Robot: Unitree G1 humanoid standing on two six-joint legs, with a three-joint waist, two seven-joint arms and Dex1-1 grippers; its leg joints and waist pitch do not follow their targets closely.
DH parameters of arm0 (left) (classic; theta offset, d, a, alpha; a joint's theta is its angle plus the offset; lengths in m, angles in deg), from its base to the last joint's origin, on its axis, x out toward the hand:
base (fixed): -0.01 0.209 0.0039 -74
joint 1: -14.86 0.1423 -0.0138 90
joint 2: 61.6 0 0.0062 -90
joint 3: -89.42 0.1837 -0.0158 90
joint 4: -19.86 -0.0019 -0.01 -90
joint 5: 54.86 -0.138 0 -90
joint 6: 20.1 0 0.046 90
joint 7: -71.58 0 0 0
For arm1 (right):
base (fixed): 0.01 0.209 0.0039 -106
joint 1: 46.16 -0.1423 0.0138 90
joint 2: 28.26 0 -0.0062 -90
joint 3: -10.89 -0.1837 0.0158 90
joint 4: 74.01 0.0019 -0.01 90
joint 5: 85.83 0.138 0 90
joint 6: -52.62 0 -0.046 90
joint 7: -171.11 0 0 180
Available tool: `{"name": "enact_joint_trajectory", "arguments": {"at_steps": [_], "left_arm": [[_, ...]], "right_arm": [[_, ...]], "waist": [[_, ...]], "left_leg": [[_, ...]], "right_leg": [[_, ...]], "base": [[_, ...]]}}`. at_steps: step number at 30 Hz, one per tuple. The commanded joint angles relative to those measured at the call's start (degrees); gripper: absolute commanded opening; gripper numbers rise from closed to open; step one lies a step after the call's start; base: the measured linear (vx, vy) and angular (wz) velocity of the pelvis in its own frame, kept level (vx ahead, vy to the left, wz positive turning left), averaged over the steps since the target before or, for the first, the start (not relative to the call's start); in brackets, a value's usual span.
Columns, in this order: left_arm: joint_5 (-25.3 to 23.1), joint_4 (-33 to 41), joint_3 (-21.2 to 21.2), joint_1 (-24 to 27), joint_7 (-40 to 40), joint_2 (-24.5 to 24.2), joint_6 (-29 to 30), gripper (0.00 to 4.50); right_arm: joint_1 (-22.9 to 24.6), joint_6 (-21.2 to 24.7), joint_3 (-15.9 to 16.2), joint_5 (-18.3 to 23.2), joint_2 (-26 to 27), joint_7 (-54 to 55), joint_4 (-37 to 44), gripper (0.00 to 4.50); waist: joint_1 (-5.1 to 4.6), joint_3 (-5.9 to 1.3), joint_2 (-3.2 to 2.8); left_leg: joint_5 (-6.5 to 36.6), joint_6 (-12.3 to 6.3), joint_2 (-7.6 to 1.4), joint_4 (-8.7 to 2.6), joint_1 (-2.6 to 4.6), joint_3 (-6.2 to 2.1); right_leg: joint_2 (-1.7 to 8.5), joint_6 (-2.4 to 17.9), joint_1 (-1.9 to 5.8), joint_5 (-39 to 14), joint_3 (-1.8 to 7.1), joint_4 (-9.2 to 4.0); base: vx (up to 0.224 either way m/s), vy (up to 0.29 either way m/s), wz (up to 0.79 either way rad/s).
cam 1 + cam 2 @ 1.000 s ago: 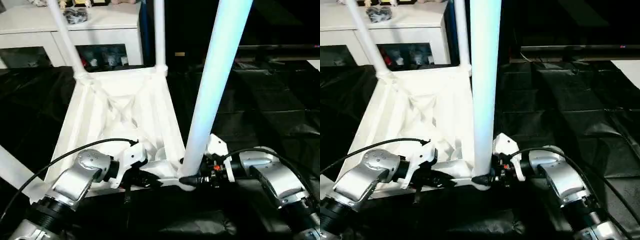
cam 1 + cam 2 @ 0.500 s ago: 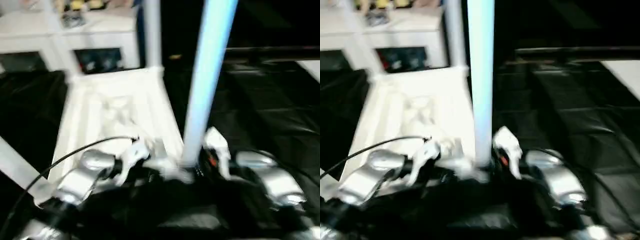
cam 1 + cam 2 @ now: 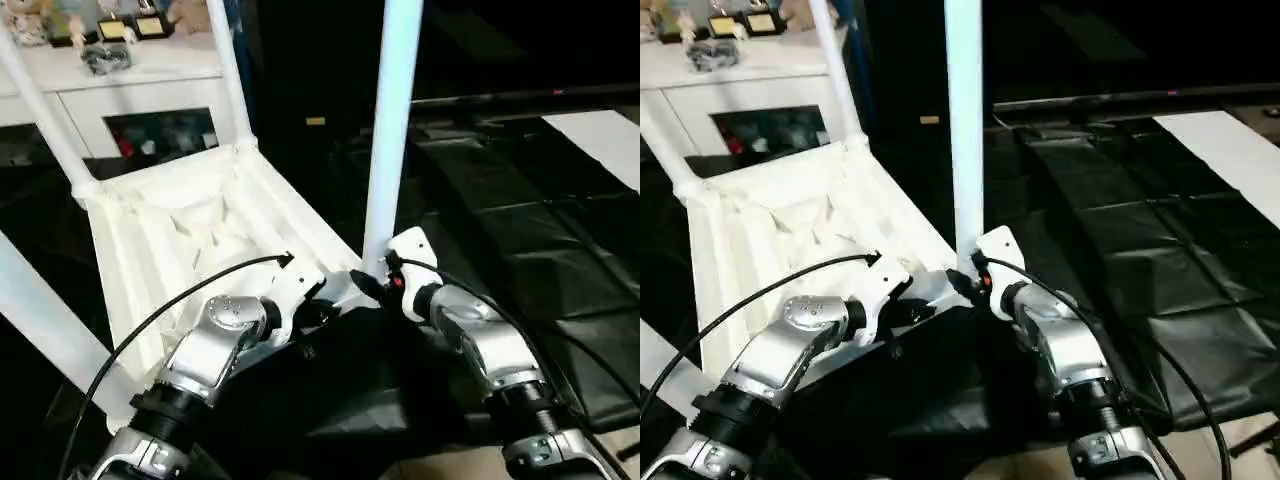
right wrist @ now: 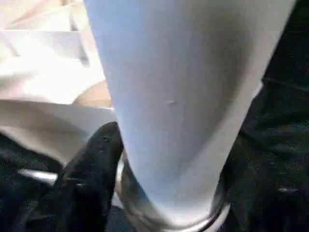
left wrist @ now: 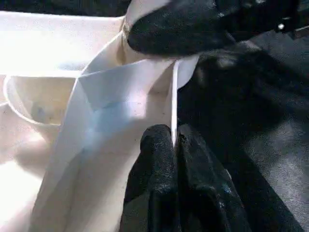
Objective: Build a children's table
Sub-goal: Rotate leg to tighten
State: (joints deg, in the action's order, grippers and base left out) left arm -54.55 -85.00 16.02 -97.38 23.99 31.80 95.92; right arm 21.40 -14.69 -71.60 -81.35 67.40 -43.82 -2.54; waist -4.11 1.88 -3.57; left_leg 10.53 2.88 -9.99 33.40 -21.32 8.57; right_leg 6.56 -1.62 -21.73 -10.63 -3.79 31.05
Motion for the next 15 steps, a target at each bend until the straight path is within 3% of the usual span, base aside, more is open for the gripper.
{"name": "enact_joint_trajectory", "arguments": {"at_steps": [1,2,3,5,6,7,9,11,12,13,15], "left_arm": [[4.32,3.56,3.74,-0.03,-5.50,1.89,-2.80,0.00],[4.84,4.20,3.86,0.33,-7.57,0.82,-3.47,0.00],[5.72,5.21,4.00,0.79,-10.43,-0.84,-3.28,0.00],[5.80,5.28,4.01,0.81,-10.69,-1.01,-3.24,0.00],[6.36,5.93,4.23,1.03,-13.22,-2.61,-3.28,0.00],[6.53,6.18,4.31,1.17,-15.11,-3.84,-3.79,0.00],[6.74,6.37,4.43,1.34,-17.69,-5.54,-4.55,0.00],[6.53,5.93,4.72,1.46,-20.11,-7.24,-5.39,0.00],[6.63,5.56,4.88,1.51,-22.14,-8.54,-5.83,0.00],[6.82,5.52,4.93,1.54,-22.99,-9.11,-5.91,0.00],[7.19,5.54,5.07,1.57,-24.98,-10.48,-5.68,0.00]], "right_arm": [[0.97,1.17,5.91,2.59,0.49,-7.23,1.13,3.55],[1.40,0.47,6.61,2.91,-1.52,-10.35,2.51,3.55],[2.21,-0.50,7.41,3.57,-4.63,-15.51,4.57,3.55],[2.27,-0.55,7.47,3.66,-4.94,-16.03,4.77,3.55],[2.94,-0.58,7.78,4.84,-7.59,-20.44,6.62,3.55],[3.50,-0.39,7.85,5.84,-9.63,-23.80,8.07,3.55],[4.18,-0.18,7.94,7.07,-12.25,-28.08,9.71,3.55],[4.60,0.47,8.00,8.05,-14.26,-31.36,10.67,3.55],[4.78,1.18,8.08,9.08,-15.73,-33.91,11.27,3.55],[4.84,1.47,8.30,9.42,-16.37,-34.88,11.60,3.30],[4.96,1.60,8.79,9.82,-17.56,-36.87,12.19,3.23]], "waist": [[-0.21,-2.15,0.71],[-0.01,-2.35,0.71],[0.43,-2.72,0.79],[1.21,-2.88,0.97],[1.61,-2.72,0.64],[2.02,-2.91,1.13],[3.08,-3.10,0.93],[4.08,-3.21,0.84],[4.47,-3.30,0.96],[5.06,-3.55,0.65],[5.69,-3.59,0.67]], "left_leg": [[34.56,0.99,-1.87,-5.62,0.52,-1.39],[32.87,0.88,-1.99,-5.64,0.29,-1.33],[28.91,-0.02,-2.17,-5.45,0.20,-0.80],[23.43,-2.44,-2.25,-5.05,0.10,0.07],[22.24,-3.07,-2.23,-4.91,0.18,0.43],[20.99,-3.63,-2.14,-4.59,-0.01,0.56],[18.33,-4.71,-2.34,-4.21,0.49,0.97],[13.96,-5.49,-2.64,-3.92,0.50,1.40],[11.49,-5.81,-2.68,-3.76,0.23,1.57],[9.02,-6.15,-2.69,-3.52,0.32,1.71],[6.85,-6.40,-2.71,-3.38,0.16,1.73]], "right_leg": [[1.43,5.73,0.77,-30.56,0.59,-4.25],[1.52,6.64,0.98,-28.04,0.80,-3.93],[1.42,8.87,0.93,-21.96,1.28,-3.41],[1.33,11.86,0.95,-15.33,1.65,-2.86],[1.26,12.63,0.79,-15.41,1.67,-2.94],[1.33,12.64,1.05,-16.38,1.84,-2.55],[1.32,13.00,0.79,-15.31,2.25,-2.41],[1.07,14.57,0.70,-10.23,2.45,-1.73],[0.91,15.37,1.11,-7.20,2.42,-1.07],[0.89,16.07,1.21,-4.32,2.33,-0.50],[0.72,16.49,1.50,-1.88,2.21,-0.05]], "base": [[0.000,0.000,0.00],[0.000,0.000,0.00],[0.000,0.000,0.00],[0.000,0.000,0.00],[0.051,-0.031,0.11],[0.051,-0.031,0.11],[0.058,-0.039,0.13],[0.061,-0.041,0.13],[0.051,-0.031,0.03],[0.051,-0.031,0.03],[0.000,0.000,0.00]]}}
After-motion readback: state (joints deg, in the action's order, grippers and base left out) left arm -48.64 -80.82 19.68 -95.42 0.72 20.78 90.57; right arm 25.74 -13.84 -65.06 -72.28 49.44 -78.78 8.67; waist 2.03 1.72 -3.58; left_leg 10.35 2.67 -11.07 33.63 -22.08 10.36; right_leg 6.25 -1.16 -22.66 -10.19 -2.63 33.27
